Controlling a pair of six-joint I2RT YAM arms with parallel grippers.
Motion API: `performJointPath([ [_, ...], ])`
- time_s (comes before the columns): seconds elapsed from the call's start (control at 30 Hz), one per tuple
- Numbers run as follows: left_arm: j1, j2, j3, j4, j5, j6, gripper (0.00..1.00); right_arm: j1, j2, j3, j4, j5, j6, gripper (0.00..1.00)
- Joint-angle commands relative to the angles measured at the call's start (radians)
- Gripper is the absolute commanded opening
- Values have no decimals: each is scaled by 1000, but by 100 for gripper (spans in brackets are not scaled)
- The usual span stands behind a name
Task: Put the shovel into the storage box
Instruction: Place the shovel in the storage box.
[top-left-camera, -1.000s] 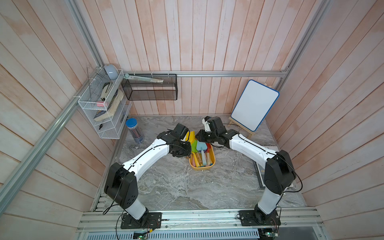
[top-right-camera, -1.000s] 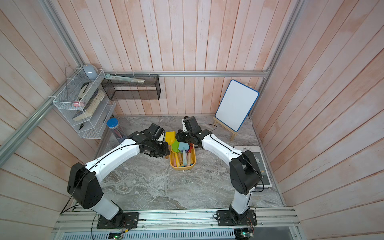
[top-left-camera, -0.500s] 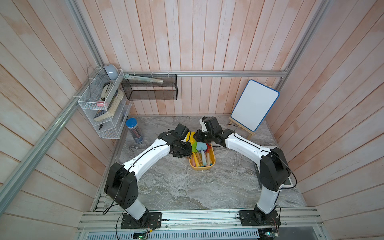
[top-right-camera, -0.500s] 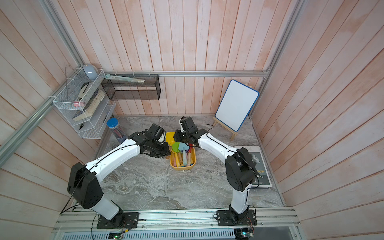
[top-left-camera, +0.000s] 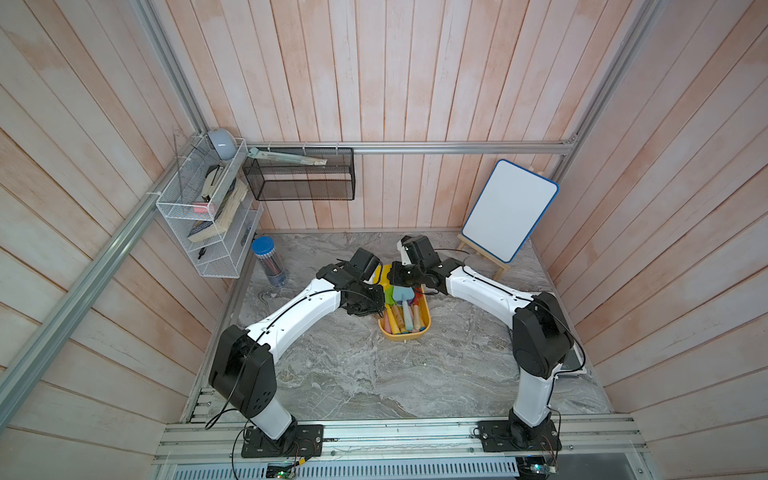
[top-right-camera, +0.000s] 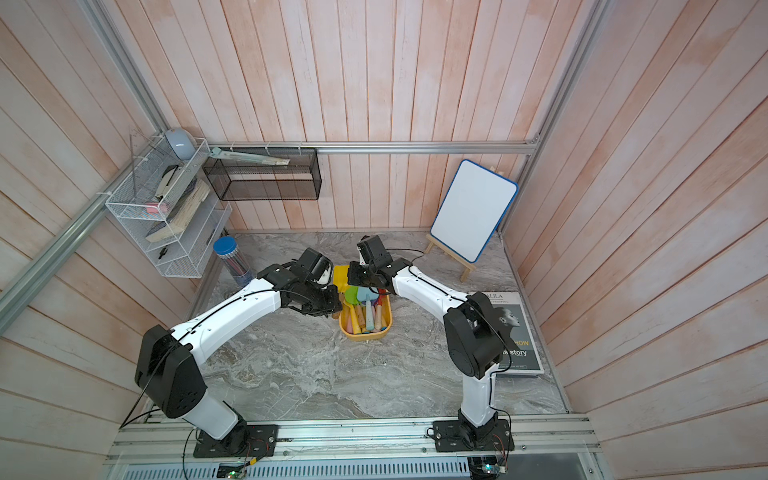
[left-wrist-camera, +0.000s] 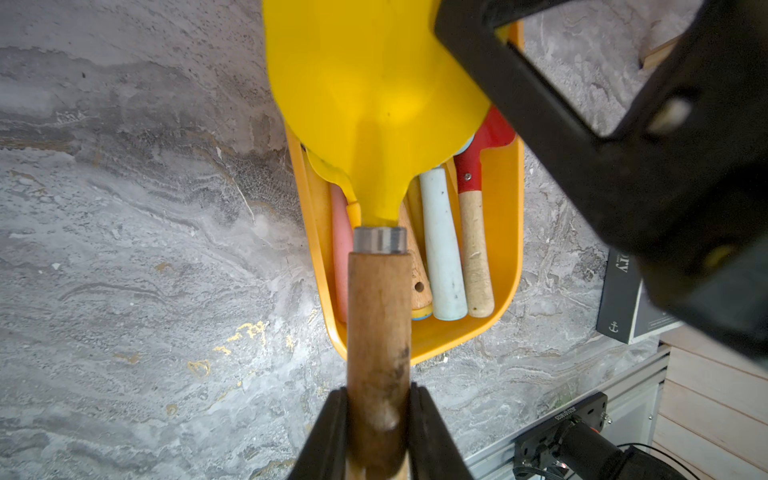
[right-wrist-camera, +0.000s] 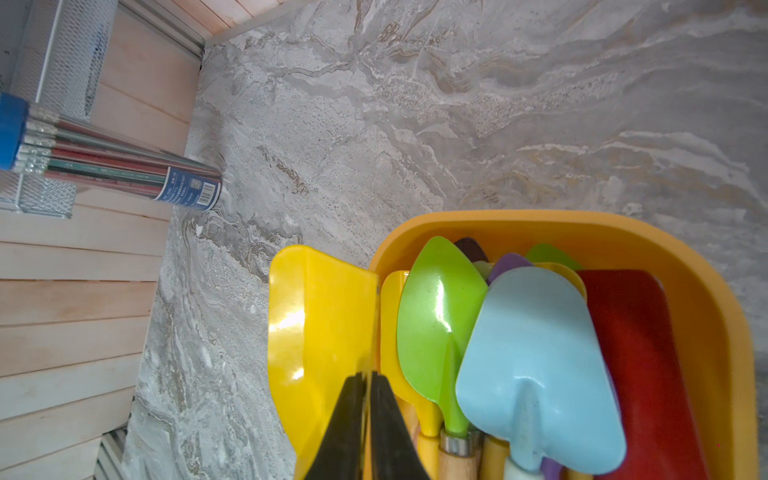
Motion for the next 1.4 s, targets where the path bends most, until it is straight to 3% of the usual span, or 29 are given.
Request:
performJointPath([
  [0.0, -5, -6, 20, 15, -5, 0, 18, 5, 7, 30, -17, 36, -14, 5],
  [0.13, -6, -9, 21, 17, -3, -2, 24, 5, 9, 32, -19, 40, -16, 0],
  [0.3, -8, -24, 23, 26, 7, 2, 59, 6, 4, 28, -14, 46, -27, 0],
  [0.43, -8, -41, 17, 40, 11, 10, 73, 4, -3, 28, -15, 41, -54, 0],
  [0.9, -8, -131, -67, 143, 45, 27, 76, -60, -56, -107, 65, -60, -158, 0],
  [1.37, -8, -175, -111, 225, 66, 30, 78, -84, 17, -146, 141, -120, -174, 0],
])
